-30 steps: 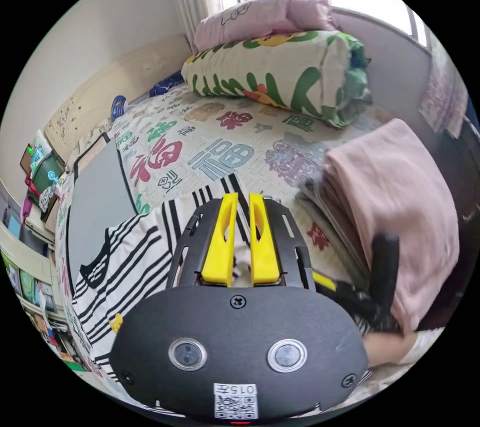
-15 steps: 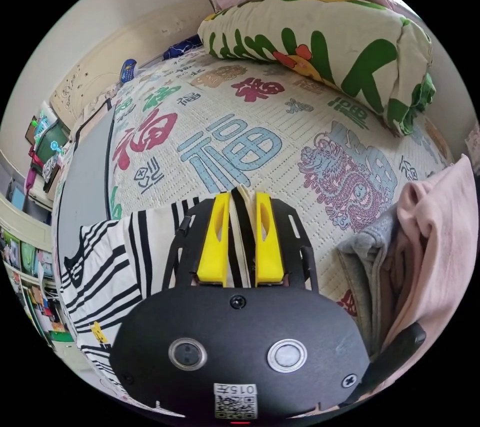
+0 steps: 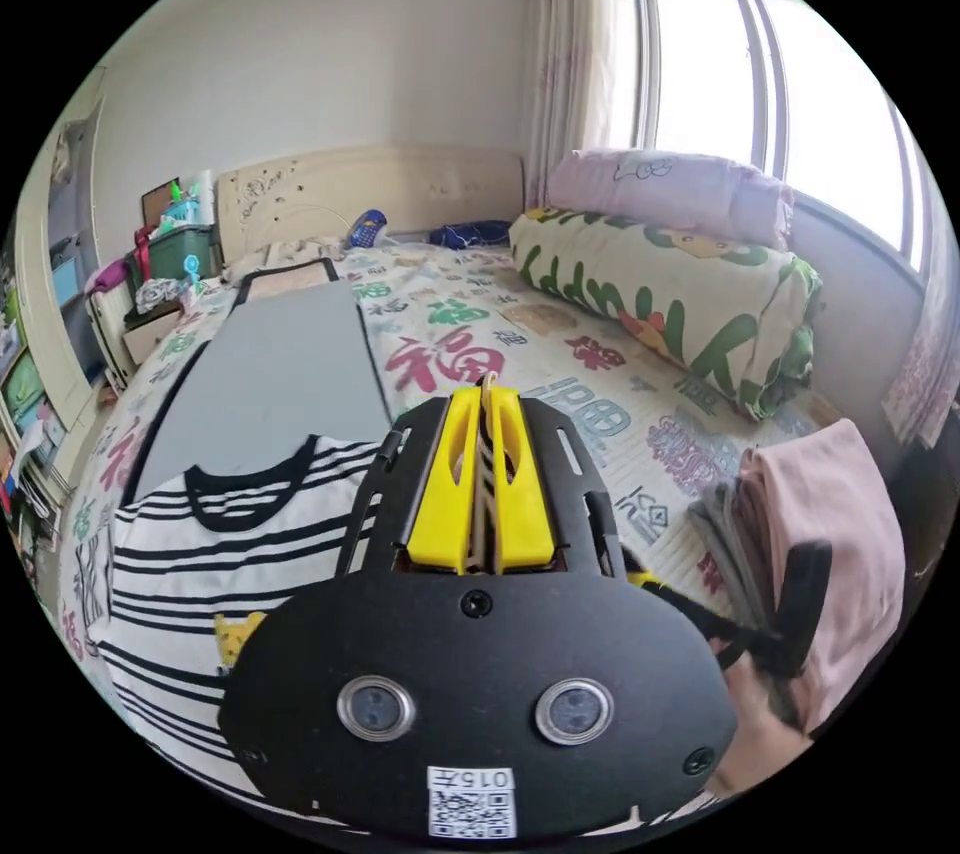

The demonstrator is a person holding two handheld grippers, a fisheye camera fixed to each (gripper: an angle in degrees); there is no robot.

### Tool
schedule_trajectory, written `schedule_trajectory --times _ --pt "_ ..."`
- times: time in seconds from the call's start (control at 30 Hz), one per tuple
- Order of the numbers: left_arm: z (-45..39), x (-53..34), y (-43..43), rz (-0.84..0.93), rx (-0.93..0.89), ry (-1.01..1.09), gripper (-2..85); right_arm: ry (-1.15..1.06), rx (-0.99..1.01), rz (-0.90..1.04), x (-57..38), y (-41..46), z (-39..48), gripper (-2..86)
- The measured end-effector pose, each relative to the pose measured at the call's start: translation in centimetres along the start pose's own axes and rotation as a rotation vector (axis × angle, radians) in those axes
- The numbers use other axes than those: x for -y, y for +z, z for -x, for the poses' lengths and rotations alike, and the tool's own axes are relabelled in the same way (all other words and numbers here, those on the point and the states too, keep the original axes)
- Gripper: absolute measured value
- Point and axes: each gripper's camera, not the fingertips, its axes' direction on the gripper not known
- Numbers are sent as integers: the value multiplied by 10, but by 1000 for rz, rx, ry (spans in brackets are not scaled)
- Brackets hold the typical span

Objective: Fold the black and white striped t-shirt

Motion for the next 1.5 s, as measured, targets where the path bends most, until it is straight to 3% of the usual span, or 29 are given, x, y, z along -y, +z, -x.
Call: schedule_trajectory --times 0.23,0.43,0.63,0.77,0.9,1.03,1.3,1.5 --pt "104 -104 -45 44 47 -34 -3 -477 -122 253 -138 87 75 2" --pt "142 -148 -54 86 -3 -36 -4 -639 -185 366 -239 131 79 9" --pt "168 -165 -98 64 22 -53 0 -736 -152 325 -293 132 52 31" --pt "169 -181 -140 -21 224 -77 5 -693 -197 197 -301 119 13 41" --pt "131 -194 -167 -34 -54 222 12 -734 -544 197 -334 179 -23 72" --pt "81 -223 -168 108 -408 550 17 -820 -602 367 -365 248 -46 84" --pt "65 -270 -184 295 -451 732 47 -776 -664 411 -373 302 -100 98" --pt "61 -280 -207 304 -447 729 64 -758 -684 439 -369 325 -136 81"
